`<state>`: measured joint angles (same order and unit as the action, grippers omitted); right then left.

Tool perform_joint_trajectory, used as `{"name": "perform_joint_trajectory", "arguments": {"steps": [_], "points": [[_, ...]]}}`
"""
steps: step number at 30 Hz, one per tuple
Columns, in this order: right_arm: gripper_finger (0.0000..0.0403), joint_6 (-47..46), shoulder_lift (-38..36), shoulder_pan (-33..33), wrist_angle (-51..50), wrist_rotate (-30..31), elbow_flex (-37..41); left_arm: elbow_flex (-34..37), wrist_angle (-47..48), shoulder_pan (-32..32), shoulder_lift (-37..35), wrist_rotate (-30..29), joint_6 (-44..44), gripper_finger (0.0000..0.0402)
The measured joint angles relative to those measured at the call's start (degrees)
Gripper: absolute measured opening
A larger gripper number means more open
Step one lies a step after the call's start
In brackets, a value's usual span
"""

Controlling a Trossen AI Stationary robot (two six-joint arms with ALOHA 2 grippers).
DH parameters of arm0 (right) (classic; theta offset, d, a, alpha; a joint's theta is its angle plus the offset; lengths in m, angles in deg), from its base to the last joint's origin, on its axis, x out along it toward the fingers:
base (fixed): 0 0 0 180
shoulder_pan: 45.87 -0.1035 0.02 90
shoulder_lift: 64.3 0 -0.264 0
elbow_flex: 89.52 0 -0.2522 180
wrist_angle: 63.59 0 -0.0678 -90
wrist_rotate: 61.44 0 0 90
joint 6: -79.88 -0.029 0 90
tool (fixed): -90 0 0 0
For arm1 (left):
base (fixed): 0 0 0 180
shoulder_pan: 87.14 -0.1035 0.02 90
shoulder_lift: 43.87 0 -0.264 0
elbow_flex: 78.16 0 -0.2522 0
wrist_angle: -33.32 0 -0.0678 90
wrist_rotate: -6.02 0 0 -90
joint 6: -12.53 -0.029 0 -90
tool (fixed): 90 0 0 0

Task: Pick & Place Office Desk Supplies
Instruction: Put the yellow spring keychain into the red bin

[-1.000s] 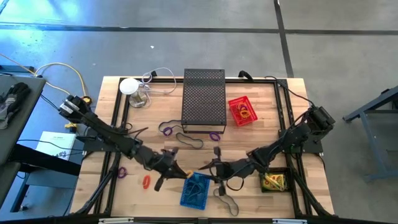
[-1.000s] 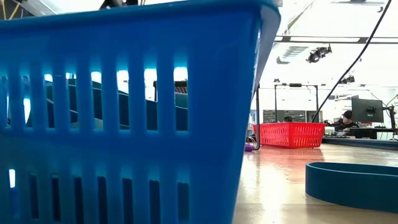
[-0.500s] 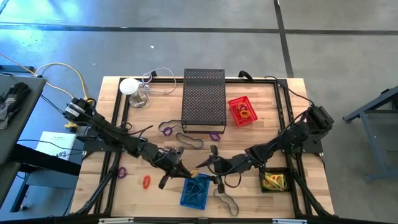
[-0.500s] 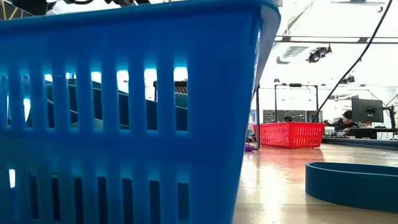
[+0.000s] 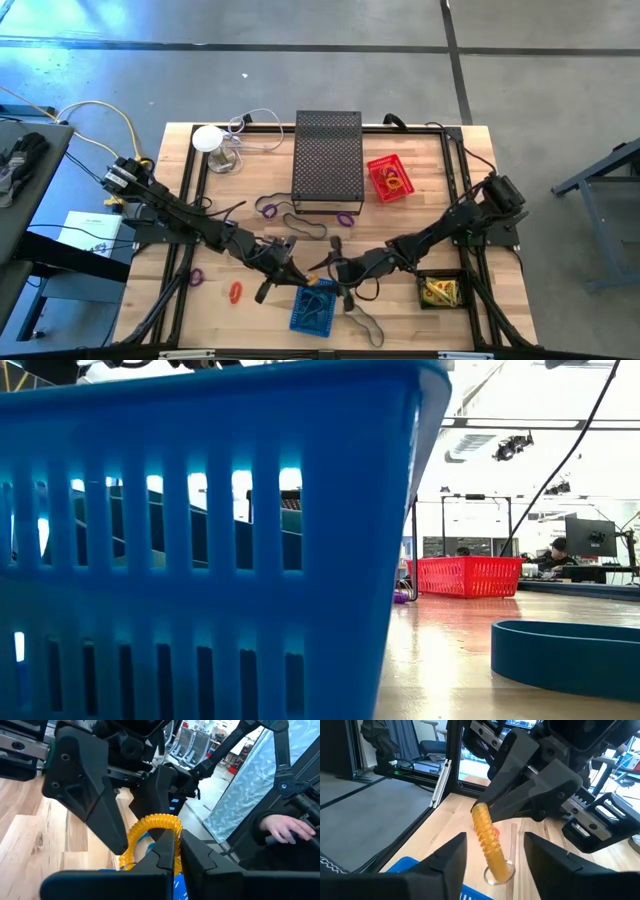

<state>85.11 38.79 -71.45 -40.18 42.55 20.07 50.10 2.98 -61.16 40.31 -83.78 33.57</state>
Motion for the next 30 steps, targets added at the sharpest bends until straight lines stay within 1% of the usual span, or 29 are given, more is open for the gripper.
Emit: {"name": "perform_joint_trajectory", "arguments": {"steps": [4,8,12,13,16,19,22,25,28,30], "points": [[0.0135,-0.02,-0.01,0.00,-0.02,0.02,0.00,0.00,0.40,0.00,0.00,0.00,-0.20,0.0006],[0.0079,0.00,0.00,0.00,-0.07,-0.04,0.00,0.00,0.70,0.00,0.00,-0.12,-0.22,0.0006],[0.0021,0.00,0.00,-0.19,-0.47,-0.37,0.00,0.00,0.94,0.06,-0.02,-2.09,-0.38,0.0021],[0.0015,0.00,0.00,-0.27,-0.46,-0.56,0.00,0.00,1.04,0.31,-0.02,-2.52,-0.75,0.0029],[0.0017,-0.08,0.00,-0.28,-0.45,-0.67,0.00,0.00,1.29,1.28,-0.02,-5.35,-2.77,0.0058],[0.0017,-2.62,0.00,-0.28,-2.02,-1.05,0.00,0.00,1.26,2.54,-0.02,-8.40,-4.88,0.0089],[0.0012,-7.15,0.00,-0.34,-8.27,-0.94,0.00,0.00,1.25,3.39,-0.02,-10.12,-4.99,0.0115],[0.0010,-12.98,-0.01,-0.90,-15.20,-0.39,0.00,0.00,1.98,3.72,-0.02,-10.86,-5.05,0.0128],[0.0011,-18.23,-1.57,-2.64,-22.87,3.04,0.02,0.00,3.18,3.72,-0.02,-10.87,-4.83,0.0131],[0.0010,-21.77,-3.57,-4.22,-28.89,7.17,-0.02,0.00,3.64,3.72,-0.02,-10.88,-4.70,0.0131]]}}
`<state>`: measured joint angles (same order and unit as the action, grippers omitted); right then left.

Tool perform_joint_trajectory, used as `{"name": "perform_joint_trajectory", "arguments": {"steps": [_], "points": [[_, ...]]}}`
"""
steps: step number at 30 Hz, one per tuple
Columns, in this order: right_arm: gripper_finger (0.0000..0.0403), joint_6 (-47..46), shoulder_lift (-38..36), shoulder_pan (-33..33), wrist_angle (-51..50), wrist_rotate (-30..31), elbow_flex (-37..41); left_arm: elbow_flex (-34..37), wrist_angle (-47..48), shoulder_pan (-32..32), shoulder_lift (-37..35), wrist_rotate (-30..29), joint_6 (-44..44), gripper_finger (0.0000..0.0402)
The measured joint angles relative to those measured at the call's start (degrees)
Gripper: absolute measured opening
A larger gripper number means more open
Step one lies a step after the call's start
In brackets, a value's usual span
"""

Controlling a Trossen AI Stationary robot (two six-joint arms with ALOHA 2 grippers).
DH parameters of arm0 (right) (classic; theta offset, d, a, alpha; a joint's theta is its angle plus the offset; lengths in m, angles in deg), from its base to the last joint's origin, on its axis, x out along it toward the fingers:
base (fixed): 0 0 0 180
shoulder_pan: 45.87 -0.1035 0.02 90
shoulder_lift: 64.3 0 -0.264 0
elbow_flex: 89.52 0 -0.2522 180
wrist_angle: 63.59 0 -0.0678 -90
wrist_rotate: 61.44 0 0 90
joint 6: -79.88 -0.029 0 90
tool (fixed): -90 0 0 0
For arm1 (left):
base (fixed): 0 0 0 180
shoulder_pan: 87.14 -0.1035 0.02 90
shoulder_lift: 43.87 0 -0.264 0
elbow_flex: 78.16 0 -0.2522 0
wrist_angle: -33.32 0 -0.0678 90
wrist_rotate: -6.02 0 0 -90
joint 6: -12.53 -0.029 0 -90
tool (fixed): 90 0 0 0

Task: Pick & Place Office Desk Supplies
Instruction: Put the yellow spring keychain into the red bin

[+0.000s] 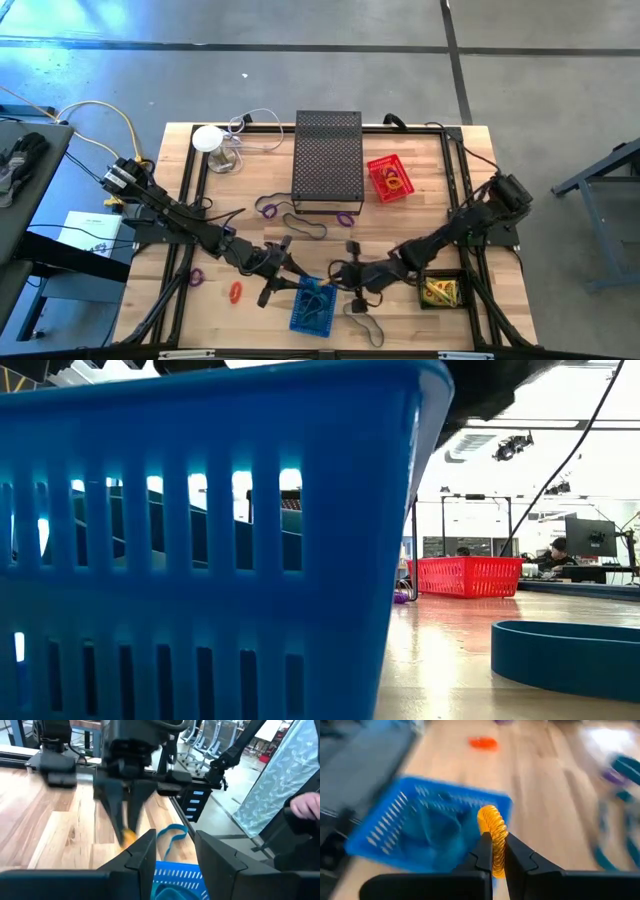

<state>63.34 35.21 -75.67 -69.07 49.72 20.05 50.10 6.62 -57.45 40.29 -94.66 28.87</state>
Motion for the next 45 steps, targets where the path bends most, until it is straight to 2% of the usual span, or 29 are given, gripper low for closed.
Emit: {"name": "perform_joint_trajectory", "arguments": {"steps": [6,11,13,17,20,25,32,40,45], "points": [[0.0011,-14.38,-6.95,-5.37,-20.81,17.45,0.00,0.00,0.76,0.26,-0.04,0.02,-0.04,0.0132],[0.0010,-36.53,-10.85,-8.12,-41.67,29.19,0.00,0.00,2.50,0.26,-0.04,0.04,-0.04,0.0132],[0.0010,-46.98,-11.20,-8.16,-51.68,31.92,0.00,0.00,2.57,0.26,-0.04,0.04,0.00,0.0132],[0.0010,-66.76,-11.14,-6.49,-67.92,32.80,0.07,0.00,2.68,0.26,-0.04,0.07,0.02,0.0132],[0.0010,-73.04,-11.14,-4.15,-74.57,33.43,0.07,0.00,2.72,0.26,-0.04,0.11,0.04,0.0132],[0.0010,-75.36,-11.53,1.90,-80.06,33.96,0.20,0.00,2.74,0.26,-0.04,0.11,0.17,0.0132],[0.0011,-65.31,-11.47,12.18,-71.65,33.40,6.32,0.00,2.92,0.24,-0.04,-1.27,-0.02,0.0132],[0.0011,-63.01,-11.47,21.01,-68.21,34.49,11.47,0.00,4.76,0.24,-0.04,-1.42,-0.04,0.0132],[0.0011,-51.54,-11.47,24.55,-59.32,34.42,11.68,0.00,5.67,-0.49,-0.04,-1.42,-0.04,0.0132]]}}
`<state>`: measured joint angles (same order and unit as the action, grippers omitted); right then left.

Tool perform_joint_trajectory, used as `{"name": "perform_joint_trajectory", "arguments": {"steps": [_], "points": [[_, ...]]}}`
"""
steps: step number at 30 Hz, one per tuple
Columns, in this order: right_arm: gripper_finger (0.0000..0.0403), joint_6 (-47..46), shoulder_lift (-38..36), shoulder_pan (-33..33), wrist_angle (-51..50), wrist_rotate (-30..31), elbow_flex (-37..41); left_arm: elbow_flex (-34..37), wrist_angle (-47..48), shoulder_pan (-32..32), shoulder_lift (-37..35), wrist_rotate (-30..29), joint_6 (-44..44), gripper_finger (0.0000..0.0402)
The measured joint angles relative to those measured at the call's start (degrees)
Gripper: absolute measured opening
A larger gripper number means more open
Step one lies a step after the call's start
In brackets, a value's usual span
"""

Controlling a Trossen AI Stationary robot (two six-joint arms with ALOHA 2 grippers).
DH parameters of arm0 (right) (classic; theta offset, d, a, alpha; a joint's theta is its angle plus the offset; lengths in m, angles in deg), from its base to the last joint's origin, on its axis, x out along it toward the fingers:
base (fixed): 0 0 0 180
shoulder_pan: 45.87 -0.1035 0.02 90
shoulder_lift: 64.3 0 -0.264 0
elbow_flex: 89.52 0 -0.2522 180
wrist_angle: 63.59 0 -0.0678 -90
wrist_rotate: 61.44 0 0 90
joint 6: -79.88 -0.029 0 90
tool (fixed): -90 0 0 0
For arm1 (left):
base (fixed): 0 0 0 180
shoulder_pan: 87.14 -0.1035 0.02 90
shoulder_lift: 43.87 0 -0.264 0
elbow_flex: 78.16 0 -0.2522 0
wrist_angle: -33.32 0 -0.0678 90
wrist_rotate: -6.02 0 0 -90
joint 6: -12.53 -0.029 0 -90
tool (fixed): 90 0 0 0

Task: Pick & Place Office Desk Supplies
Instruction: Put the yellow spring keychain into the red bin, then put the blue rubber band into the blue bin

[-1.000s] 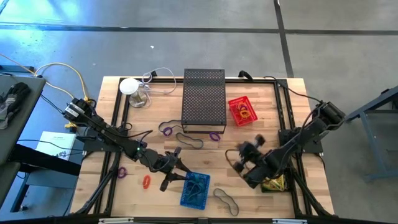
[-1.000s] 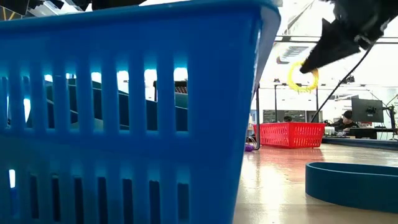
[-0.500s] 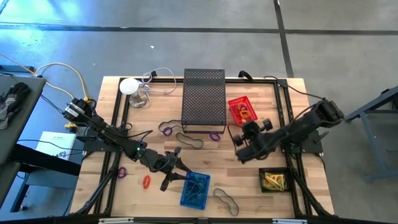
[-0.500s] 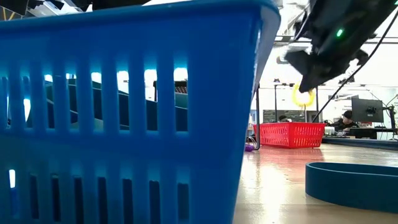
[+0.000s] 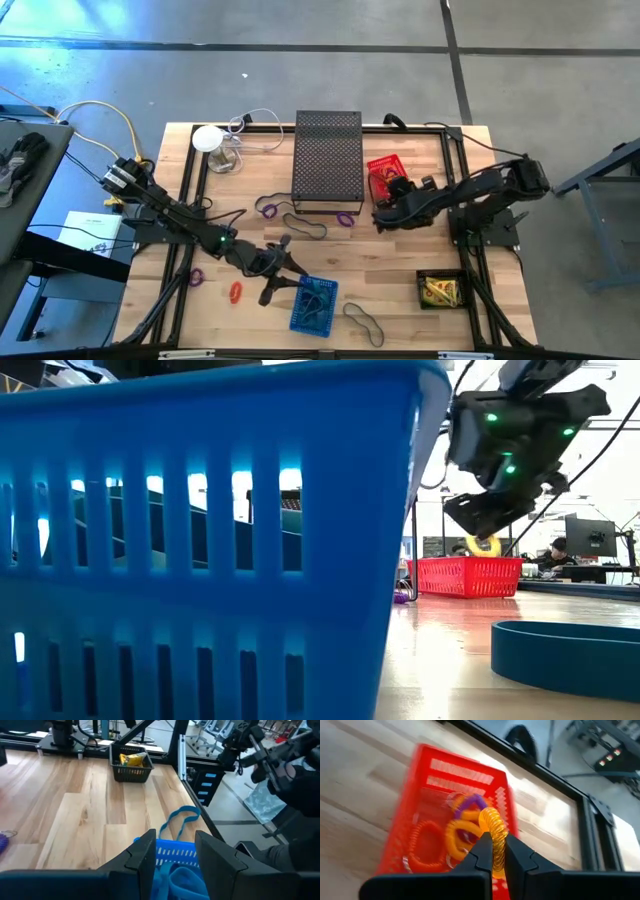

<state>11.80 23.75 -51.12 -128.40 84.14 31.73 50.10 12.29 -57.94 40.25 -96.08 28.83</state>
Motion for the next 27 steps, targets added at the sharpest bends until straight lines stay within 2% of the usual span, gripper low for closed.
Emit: {"name": "perform_joint_trajectory", "arguments": {"steps": [5,10,14,17,20,23,27], "points": [[0.0033,11.45,0.00,3.07,9.47,-1.21,-0.01,0.00,0.07,-0.73,0.00,-0.07,0.04,0.0132],[0.0112,14.70,0.00,5.24,12.74,-3.34,-0.01,0.00,0.16,-0.69,0.00,0.00,0.13,0.0132],[0.0177,15.88,0.00,5.56,13.63,-0.38,-0.08,0.00,2.27,-0.70,0.00,0.00,0.46,0.0132],[0.0210,17.87,-0.07,4.71,13.51,1.84,-0.72,0.00,5.64,-0.69,-0.36,0.02,1.04,0.0132],[0.0230,23.89,-1.92,2.93,13.08,2.57,-2.25,0.00,13.63,-0.39,-2.90,0.23,1.98,0.0132],[0.0240,27.49,-5.20,0.18,12.97,0.73,-3.86,0.00,24.38,0.18,-7.76,0.61,7.49,0.0132],[0.0244,24.72,-11.22,-5.03,18.14,-0.68,-5.19,0.00,38.28,-0.26,-14.84,-1.03,9.15,0.0132]]}}
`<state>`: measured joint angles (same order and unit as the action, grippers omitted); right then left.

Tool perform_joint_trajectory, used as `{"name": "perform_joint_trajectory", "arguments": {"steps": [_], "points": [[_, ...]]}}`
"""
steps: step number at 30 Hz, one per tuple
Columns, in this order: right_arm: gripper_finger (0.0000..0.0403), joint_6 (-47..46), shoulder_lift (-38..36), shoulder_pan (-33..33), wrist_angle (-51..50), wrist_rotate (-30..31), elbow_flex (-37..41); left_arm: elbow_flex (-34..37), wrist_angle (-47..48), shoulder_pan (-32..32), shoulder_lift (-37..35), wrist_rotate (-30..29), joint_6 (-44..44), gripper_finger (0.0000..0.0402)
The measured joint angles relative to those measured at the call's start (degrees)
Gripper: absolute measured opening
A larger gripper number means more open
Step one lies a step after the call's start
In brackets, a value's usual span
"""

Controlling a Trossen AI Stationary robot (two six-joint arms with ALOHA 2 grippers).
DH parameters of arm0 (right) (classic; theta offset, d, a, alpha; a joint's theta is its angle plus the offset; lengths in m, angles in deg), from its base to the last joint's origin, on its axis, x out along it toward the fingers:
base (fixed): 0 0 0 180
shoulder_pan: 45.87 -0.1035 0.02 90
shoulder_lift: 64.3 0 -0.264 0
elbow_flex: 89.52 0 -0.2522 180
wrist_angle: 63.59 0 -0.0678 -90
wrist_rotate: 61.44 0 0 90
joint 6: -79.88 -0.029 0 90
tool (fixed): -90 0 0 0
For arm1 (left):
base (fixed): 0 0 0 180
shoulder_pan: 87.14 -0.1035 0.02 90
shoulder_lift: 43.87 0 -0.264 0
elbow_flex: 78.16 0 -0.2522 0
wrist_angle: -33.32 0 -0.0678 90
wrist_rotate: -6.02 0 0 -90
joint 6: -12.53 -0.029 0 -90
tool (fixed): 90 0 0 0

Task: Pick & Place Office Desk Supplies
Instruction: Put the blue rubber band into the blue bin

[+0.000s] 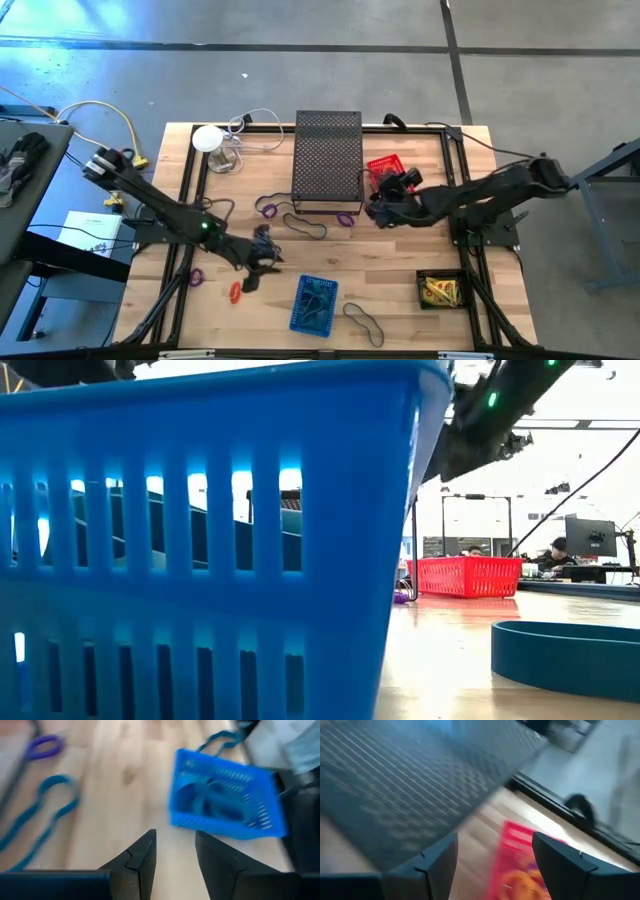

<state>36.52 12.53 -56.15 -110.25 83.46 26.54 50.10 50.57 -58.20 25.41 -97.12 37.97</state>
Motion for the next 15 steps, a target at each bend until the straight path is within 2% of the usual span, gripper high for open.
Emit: {"name": "perform_joint_trajectory", "arguments": {"steps": [4,7,11,15], "points": [[0.0244,-1.18,-4.01,-6.05,8.09,-1.00,0.00,-0.02,15.84,-0.97,-5.25,-2.19,-1.54,0.0132],[0.0244,0.11,-4.19,-9.62,11.08,-1.08,0.02,0.02,28.24,-3.04,-7.33,-3.74,1.56,0.0132],[0.0244,-0.10,-2.16,-13.25,11.11,-3.99,0.07,0.02,37.57,-7.85,-7.99,-8.66,6.33,0.0132],[0.0244,-0.32,1.14,-15.24,13.01,-6.55,0.09,0.41,39.79,-13.34,-7.30,-8.73,0.14,0.0132]]}}
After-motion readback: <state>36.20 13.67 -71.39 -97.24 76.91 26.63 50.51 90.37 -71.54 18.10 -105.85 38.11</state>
